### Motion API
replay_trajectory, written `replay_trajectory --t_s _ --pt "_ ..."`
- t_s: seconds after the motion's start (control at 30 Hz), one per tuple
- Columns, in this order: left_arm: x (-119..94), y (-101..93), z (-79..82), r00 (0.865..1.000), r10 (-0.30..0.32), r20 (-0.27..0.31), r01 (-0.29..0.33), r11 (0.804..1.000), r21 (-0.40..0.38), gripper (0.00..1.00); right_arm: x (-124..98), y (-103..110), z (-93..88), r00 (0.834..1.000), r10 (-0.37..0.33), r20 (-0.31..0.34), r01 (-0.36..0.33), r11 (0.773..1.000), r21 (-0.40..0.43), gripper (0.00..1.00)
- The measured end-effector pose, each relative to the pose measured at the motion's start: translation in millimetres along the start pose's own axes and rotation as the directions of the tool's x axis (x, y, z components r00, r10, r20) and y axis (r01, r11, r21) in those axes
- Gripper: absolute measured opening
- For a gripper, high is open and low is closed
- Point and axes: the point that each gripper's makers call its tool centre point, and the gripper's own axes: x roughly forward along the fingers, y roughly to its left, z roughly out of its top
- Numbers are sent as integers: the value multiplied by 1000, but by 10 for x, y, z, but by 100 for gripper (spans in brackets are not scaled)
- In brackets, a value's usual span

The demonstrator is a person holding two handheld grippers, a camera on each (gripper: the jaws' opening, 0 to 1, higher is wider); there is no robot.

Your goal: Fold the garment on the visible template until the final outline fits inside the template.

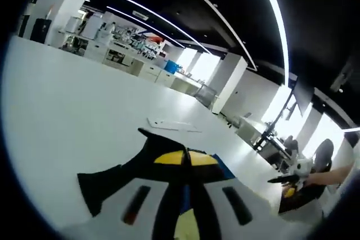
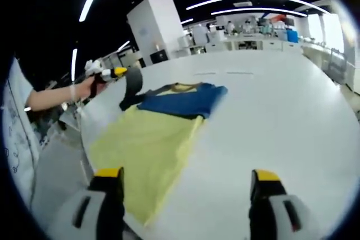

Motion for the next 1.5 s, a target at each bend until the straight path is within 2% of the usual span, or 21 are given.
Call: replay_trajectory --t_s 0.27,0.4,0.73,0.8,0.87,0.9,0.97,1.03,1.13,1.2,1.3,1.43,1.5 --pt "422 -318 -124 992 -99 -80 102 994 40 0 -26 24 4 1000 7 24 -7 1000 13 94" --pt "596 -476 -173 987 -127 -97 133 989 63 0 -36 13 -39 1000 5 23 -5 1000 21 94" --pt "1062 -909 -360 970 -205 -130 214 975 56 0 -70 13 -114 1000 11 27 -12 999 47 93" --pt "1164 -946 -441 969 -206 -140 215 975 57 0 -86 20 -125 999 12 32 -13 998 56 92" --pt "1258 -992 -507 970 -213 -120 213 977 -13 0 -94 19 -132 999 11 38 -14 998 65 92" --pt "1297 -1004 -554 968 -219 -123 220 975 -8 0 -98 -1 -145 999 8 38 -10 998 68 92" --pt "1395 -1049 -712 965 -215 -152 218 976 0 0 -103 -15 -164 999 7 36 -9 997 73 92" --pt "1482 -1079 -876 955 -223 -197 230 973 14 0 -110 -24 -178 999 6 34 -9 997 77 92" --pt "1571 -1135 -1004 950 -238 -203 239 971 -18 0 -135 -46 -207 1000 0 31 -2 997 75 92" --pt "1614 -1125 -1104 949 -226 -217 229 973 -14 0 -148 -57 -227 1000 -2 31 -1 996 86 92" --pt "1624 -1169 -1282 931 -247 -270 255 967 -2 0 -163 -74 -253 1000 -8 30 5 996 92 92" --pt "1661 -1200 -1398 925 -245 -290 254 967 -4 0 -173 -97 -261 999 -13 39 9 994 109 92" --pt "1670 -1263 -1464 914 -268 -304 275 961 -23 0 -166 -93 -260 999 -13 40 9 994 110 91"
